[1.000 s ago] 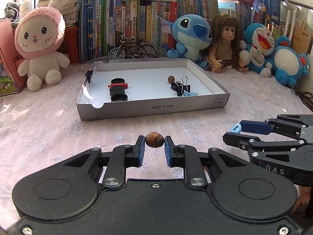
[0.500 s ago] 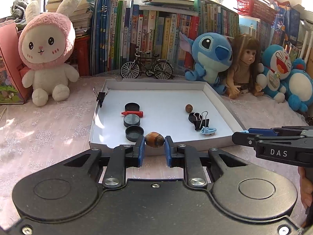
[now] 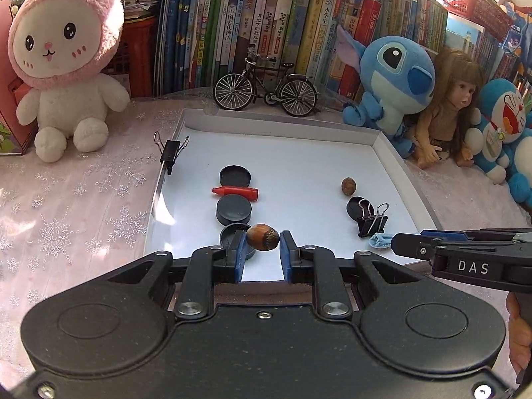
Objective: Organize rigid objects
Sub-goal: 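Carry the acorn in the left gripper into the black cup while the right carries the clip over the tray, then open the left gripper to drop the acorn in the cup while the right releases the blue clip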
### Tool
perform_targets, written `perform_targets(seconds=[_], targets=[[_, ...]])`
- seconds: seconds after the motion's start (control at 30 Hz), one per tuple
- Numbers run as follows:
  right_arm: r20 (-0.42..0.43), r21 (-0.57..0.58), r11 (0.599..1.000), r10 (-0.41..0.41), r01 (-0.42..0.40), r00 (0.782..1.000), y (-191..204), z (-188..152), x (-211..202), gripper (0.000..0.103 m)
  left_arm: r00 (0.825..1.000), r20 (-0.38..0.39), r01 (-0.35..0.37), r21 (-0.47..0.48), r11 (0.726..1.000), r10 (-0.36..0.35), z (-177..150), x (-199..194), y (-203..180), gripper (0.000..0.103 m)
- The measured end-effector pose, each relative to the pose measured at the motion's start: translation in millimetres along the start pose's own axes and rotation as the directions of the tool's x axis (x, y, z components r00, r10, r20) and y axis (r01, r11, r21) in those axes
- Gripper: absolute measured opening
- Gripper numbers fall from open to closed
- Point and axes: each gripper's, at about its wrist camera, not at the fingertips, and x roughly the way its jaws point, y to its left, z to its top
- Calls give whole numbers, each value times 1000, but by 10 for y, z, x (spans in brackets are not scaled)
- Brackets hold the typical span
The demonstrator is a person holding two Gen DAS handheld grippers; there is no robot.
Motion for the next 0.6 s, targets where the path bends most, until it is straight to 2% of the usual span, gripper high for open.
perform_targets(seconds=[0.3,0.6], targets=[[-57,6,1000,-13,14,998,-16,9,216,44,999,-44,-25,9,1000,25,-63,194,60,20],[-49,27,1000,-8,9,999,-37,35,322,44,998,-37,-43,7,999,43,-30,324,70,20]])
